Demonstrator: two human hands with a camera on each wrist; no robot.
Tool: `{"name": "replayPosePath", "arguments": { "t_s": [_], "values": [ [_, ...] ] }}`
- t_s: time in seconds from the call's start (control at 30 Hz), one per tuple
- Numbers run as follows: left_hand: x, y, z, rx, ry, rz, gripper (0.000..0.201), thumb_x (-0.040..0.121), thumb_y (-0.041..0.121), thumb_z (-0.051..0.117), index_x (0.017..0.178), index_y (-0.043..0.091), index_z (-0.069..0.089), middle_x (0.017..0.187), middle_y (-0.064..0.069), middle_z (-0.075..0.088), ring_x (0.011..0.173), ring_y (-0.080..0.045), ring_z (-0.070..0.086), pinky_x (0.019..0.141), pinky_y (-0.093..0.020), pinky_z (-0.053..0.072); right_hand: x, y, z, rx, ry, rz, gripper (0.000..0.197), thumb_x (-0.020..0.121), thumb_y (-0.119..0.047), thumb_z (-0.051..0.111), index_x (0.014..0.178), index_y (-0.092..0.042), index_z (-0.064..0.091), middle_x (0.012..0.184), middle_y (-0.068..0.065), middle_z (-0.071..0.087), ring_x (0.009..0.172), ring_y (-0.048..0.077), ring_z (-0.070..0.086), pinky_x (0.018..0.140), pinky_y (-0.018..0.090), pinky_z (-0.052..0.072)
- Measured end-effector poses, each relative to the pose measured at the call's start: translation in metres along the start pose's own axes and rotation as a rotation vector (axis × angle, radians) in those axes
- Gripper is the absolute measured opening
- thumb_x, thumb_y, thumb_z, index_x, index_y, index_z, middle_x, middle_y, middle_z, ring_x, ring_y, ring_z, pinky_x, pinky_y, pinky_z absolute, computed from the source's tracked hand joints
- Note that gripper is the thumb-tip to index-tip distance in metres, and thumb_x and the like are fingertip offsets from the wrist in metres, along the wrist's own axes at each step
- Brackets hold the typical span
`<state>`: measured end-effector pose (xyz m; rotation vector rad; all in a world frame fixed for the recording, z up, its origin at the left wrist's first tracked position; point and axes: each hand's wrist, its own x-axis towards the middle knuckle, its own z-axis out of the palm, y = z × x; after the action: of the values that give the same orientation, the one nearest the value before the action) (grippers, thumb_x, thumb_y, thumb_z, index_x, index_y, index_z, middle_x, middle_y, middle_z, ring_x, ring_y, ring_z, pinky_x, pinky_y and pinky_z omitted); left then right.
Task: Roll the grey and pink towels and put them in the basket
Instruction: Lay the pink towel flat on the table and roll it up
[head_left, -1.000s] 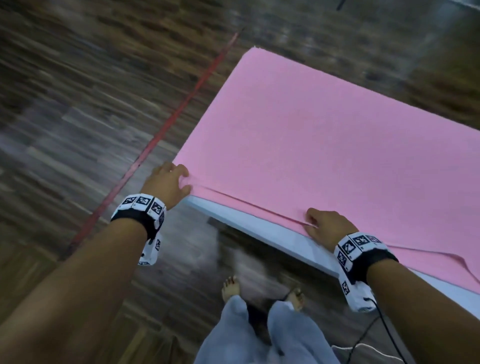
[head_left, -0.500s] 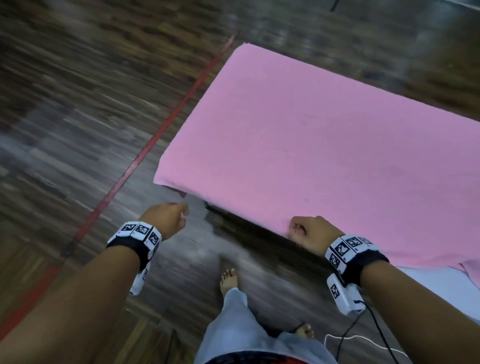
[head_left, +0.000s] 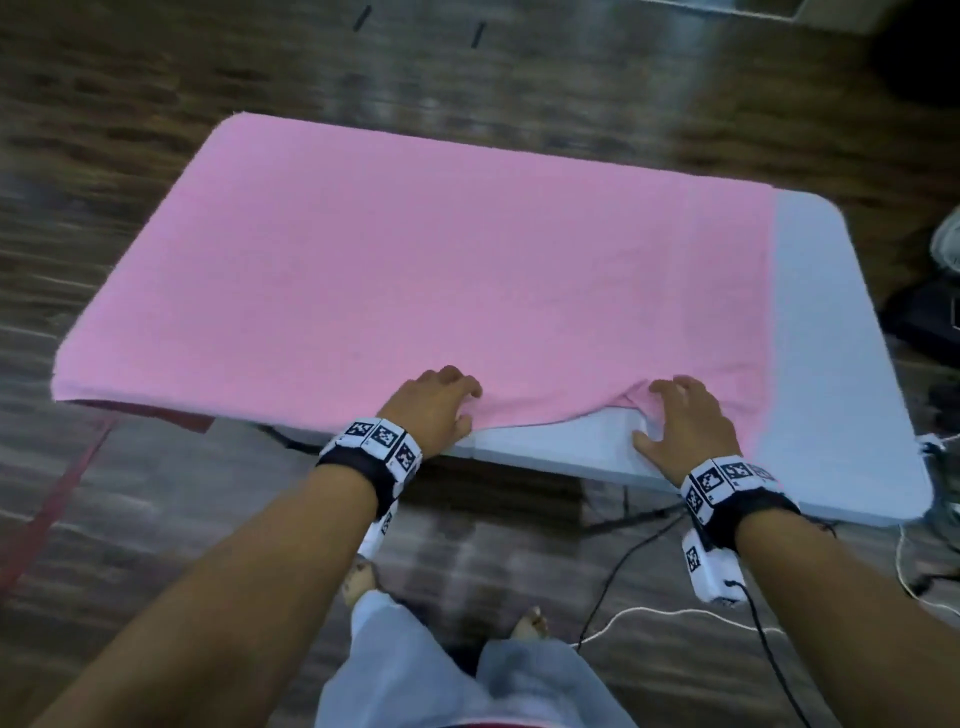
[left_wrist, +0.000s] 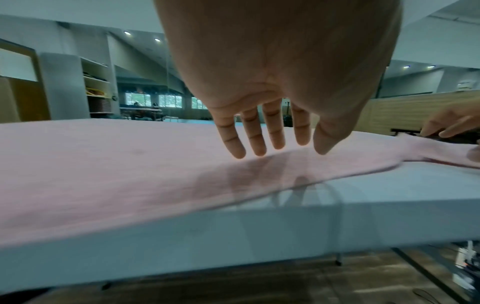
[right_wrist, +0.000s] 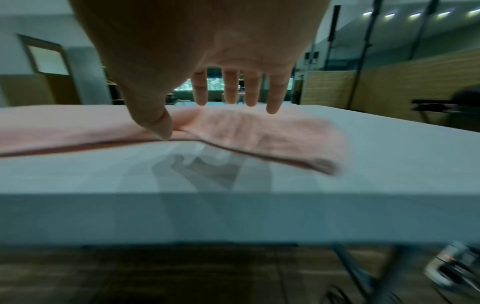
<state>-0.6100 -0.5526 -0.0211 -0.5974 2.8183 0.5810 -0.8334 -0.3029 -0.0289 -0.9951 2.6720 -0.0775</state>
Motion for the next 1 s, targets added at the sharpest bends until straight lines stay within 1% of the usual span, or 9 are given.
{"name": "replayPosePath", "arguments": {
  "t_s": [0.13,0.27,0.37,0.43,0.53,0.63,0.73,0.83,1.0],
  "values": [
    [0.035,0.079,0.026,0.140,-0.097,0.049,0.049,0.090,0.034,0.056,0.137,0.025,0.042,0.137,-0.005,0.045,0.117,-0.028,0.046,0.095,-0.040,0.043,-0.033,0.085,0.007,0.026,-0.105,0.103,0.063,0.087,-0.043,0.059,0.142,-0.024,0.036,0.152,-0.001,0.031,0.132,0.023,0.041,0.098,0.040,0.044],
    [0.044,0.120,0.038,0.221,-0.138,0.086,0.038,0.087,0.027,0.055,0.124,0.022,0.049,0.123,-0.004,0.051,0.108,-0.028,0.050,0.086,-0.037,0.043,-0.058,0.130,0.006,-0.092,-0.034,0.026,0.034,0.088,-0.024,0.055,0.123,-0.020,0.055,0.128,0.003,0.052,0.111,0.028,0.052,0.084,0.037,0.046],
    [0.039,0.130,0.035,0.137,-0.287,0.207,0.022,0.089,0.031,0.056,0.109,0.023,0.055,0.110,-0.001,0.059,0.100,-0.025,0.057,0.080,-0.033,0.044,-0.063,0.154,0.002,-0.207,-0.066,0.047,0.025,0.087,-0.017,0.053,0.111,-0.019,0.059,0.117,0.002,0.052,0.104,0.026,0.052,0.080,0.034,0.039],
    [0.040,0.134,0.025,0.062,-0.329,0.193,0.016,0.090,0.034,0.055,0.104,0.027,0.056,0.103,0.003,0.066,0.092,-0.023,0.061,0.075,-0.029,0.044,-0.061,0.164,-0.004,-0.270,-0.079,0.086,0.020,0.089,-0.019,0.048,0.105,-0.019,0.060,0.111,0.002,0.054,0.100,0.026,0.052,0.078,0.034,0.036],
    [0.051,0.141,0.013,0.067,-0.246,0.165,0.020,0.090,0.031,0.054,0.109,0.028,0.057,0.109,0.002,0.066,0.094,-0.023,0.060,0.078,-0.030,0.044,-0.055,0.169,-0.014,-0.231,-0.015,0.140,0.021,0.092,-0.021,0.044,0.102,-0.014,0.060,0.102,0.005,0.058,0.093,0.030,0.054,0.076,0.036,0.038],
    [0.064,0.154,0.015,0.089,-0.237,0.200,0.033,0.091,0.030,0.054,0.124,0.025,0.055,0.125,-0.001,0.056,0.106,-0.024,0.057,0.091,-0.037,0.047,-0.050,0.167,-0.014,-0.108,0.030,0.090,0.027,0.089,-0.024,0.050,0.113,-0.015,0.059,0.117,0.008,0.056,0.101,0.031,0.054,0.082,0.039,0.042],
    [0.076,0.168,0.028,0.119,-0.294,0.205,0.032,0.091,0.033,0.053,0.121,0.024,0.056,0.120,-0.002,0.058,0.106,-0.027,0.058,0.089,-0.036,0.047,-0.044,0.164,-0.010,-0.050,-0.032,0.016,0.031,0.090,-0.027,0.050,0.119,-0.019,0.057,0.126,0.005,0.053,0.108,0.028,0.052,0.089,0.038,0.043],
    [0.092,0.178,0.031,0.105,-0.293,0.185,0.025,0.093,0.037,0.048,0.115,0.028,0.057,0.110,-0.001,0.066,0.097,-0.026,0.060,0.081,-0.032,0.046,-0.033,0.173,-0.011,-0.119,-0.048,0.021,0.024,0.091,-0.026,0.047,0.109,-0.015,0.057,0.111,0.007,0.056,0.099,0.028,0.052,0.081,0.037,0.043],
    [0.137,0.198,0.023,0.066,-0.260,0.239,0.024,0.094,0.034,0.046,0.114,0.029,0.058,0.108,0.002,0.067,0.093,-0.024,0.060,0.081,-0.033,0.048,-0.007,0.186,-0.032,-0.106,-0.111,0.044,0.019,0.092,-0.025,0.044,0.096,-0.010,0.056,0.093,0.008,0.057,0.086,0.030,0.054,0.070,0.036,0.043]
  ]
}}
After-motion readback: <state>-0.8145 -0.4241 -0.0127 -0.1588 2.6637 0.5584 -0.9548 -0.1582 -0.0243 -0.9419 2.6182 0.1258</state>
